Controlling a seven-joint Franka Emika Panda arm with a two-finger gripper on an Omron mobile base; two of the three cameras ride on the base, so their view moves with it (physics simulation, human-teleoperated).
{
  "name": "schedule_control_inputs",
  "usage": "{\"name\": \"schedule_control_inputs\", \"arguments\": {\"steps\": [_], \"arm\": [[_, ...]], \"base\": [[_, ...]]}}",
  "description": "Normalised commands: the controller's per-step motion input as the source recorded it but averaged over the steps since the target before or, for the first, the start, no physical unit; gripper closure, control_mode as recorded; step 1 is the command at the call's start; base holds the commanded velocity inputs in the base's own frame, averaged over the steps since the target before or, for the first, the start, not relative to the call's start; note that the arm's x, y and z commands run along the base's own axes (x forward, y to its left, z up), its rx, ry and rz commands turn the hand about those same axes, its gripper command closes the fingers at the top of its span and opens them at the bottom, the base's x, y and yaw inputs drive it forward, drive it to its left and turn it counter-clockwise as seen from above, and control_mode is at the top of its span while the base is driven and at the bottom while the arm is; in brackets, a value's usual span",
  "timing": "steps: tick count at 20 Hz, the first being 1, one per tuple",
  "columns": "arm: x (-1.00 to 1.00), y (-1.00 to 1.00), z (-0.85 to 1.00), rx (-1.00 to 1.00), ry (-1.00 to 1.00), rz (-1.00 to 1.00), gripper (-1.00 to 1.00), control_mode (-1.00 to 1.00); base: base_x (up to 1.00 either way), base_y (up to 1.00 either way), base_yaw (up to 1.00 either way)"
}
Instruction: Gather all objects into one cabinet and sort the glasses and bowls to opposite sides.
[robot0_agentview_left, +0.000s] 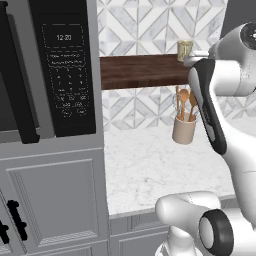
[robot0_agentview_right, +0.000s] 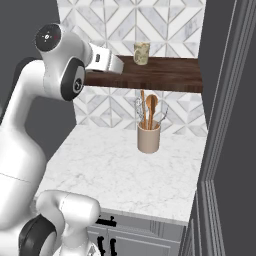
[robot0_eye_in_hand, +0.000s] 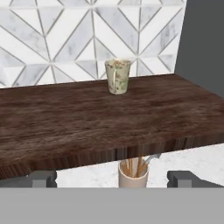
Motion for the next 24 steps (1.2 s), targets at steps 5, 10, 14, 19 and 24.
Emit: {"name": "schedule_control_inputs", "arguments": {"steps": [5, 10, 14, 19, 24], "arm": [[0.64, 0.0, 0.02, 0.0, 0.0, -0.01, -1.0, -1.0], [0.57, 0.0, 0.0, 0.0, 0.0, -0.01, -1.0, -1.0], [0.37, -0.06, -0.04, 0.02, 0.0, -0.09, -1.0, -1.0], [0.22, -0.13, -0.11, 0.0, 0.0, -0.16, -1.0, -1.0], [0.18, -0.07, -0.22, 0.0, 0.0, -0.03, -1.0, -1.0]], "base": [[0.0, 0.0, 0.0], [0.0, 0.0, 0.0], [0.0, 0.0, 0.0], [0.0, 0.0, 0.0], [0.0, 0.0, 0.0]]}}
